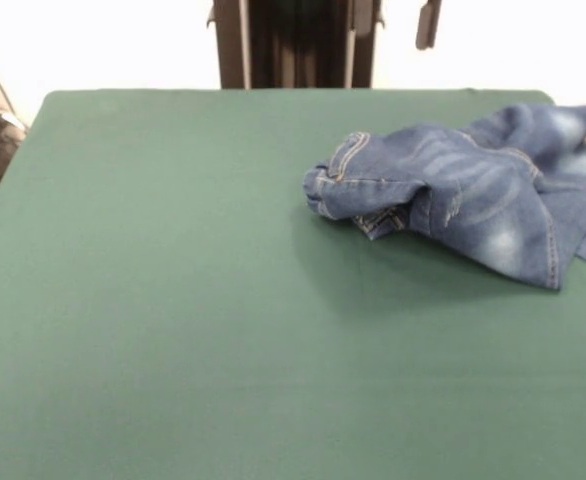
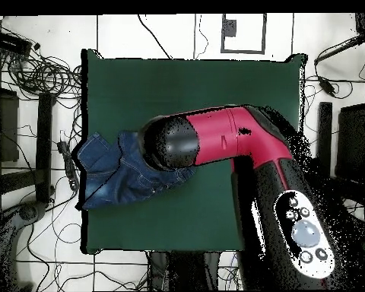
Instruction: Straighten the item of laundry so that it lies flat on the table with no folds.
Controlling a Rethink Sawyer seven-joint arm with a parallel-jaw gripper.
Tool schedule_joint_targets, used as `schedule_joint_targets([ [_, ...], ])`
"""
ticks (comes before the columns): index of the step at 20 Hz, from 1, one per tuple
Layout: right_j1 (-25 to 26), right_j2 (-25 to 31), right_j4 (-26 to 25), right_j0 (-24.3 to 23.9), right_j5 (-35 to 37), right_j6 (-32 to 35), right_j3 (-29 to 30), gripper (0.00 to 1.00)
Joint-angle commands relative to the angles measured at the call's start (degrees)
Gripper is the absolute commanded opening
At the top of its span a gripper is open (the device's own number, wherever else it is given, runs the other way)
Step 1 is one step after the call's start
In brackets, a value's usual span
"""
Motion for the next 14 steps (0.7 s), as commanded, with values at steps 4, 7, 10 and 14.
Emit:
schedule_joint_targets([
  [4,10.43,0.85,-3.32,0.84,2.91,-11.33,-2.26,1.0],
  [7,10.72,0.88,-3.42,1.15,3.64,-11.1,-3.18,1.0],
  [10,9.08,0.88,-3.25,1.29,2.11,-10.0,-0.12,1.0],
  [14,9.46,1.15,-3.31,0.99,2.68,-10.83,-0.98,1.0],
])
